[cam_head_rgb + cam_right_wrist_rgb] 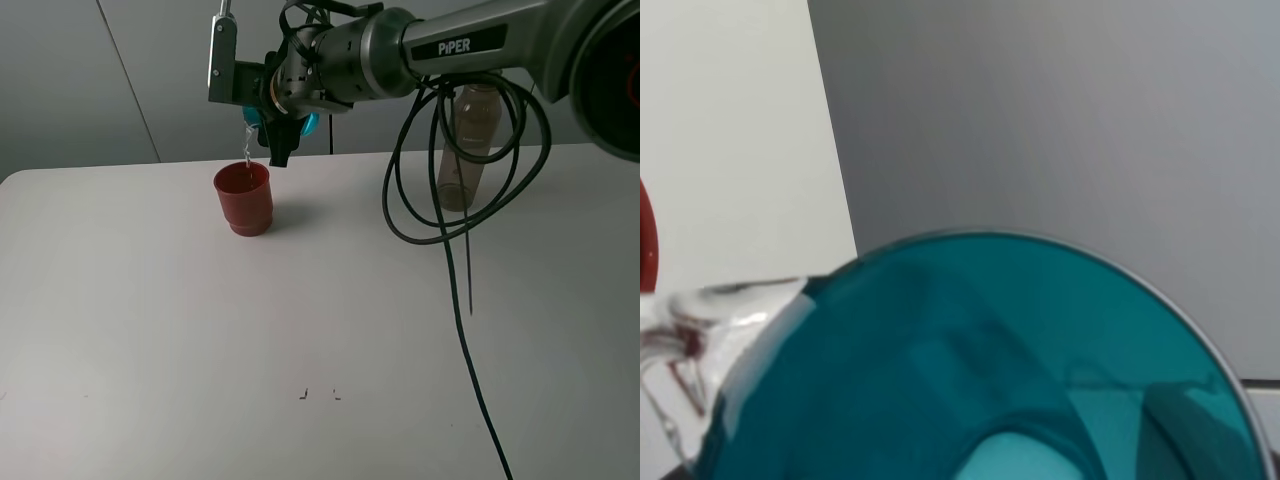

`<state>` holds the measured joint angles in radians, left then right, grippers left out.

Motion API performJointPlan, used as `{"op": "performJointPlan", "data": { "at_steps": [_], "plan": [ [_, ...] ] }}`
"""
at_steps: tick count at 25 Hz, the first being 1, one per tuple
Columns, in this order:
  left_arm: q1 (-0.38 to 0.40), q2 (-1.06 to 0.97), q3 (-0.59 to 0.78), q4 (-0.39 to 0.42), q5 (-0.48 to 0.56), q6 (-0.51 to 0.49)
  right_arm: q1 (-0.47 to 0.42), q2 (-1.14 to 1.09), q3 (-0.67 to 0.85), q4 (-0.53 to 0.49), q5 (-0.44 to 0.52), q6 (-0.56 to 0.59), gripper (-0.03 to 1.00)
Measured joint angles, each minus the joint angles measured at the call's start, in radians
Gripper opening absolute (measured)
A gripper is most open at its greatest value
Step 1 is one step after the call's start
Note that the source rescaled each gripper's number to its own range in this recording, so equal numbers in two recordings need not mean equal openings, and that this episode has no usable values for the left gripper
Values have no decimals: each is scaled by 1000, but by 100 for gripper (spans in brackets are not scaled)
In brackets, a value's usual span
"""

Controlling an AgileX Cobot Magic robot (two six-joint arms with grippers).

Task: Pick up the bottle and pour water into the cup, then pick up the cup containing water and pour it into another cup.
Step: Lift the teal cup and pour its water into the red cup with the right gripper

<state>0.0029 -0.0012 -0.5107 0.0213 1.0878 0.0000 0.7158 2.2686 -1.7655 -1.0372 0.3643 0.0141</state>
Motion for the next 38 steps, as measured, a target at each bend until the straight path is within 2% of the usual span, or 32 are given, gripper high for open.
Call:
{"op": "performJointPlan", "data": {
  "at_steps": [38],
  "plan": [
    [0,0,0,0,0,7,0,0,-2,-155,-82,-75,9]
  ]
}}
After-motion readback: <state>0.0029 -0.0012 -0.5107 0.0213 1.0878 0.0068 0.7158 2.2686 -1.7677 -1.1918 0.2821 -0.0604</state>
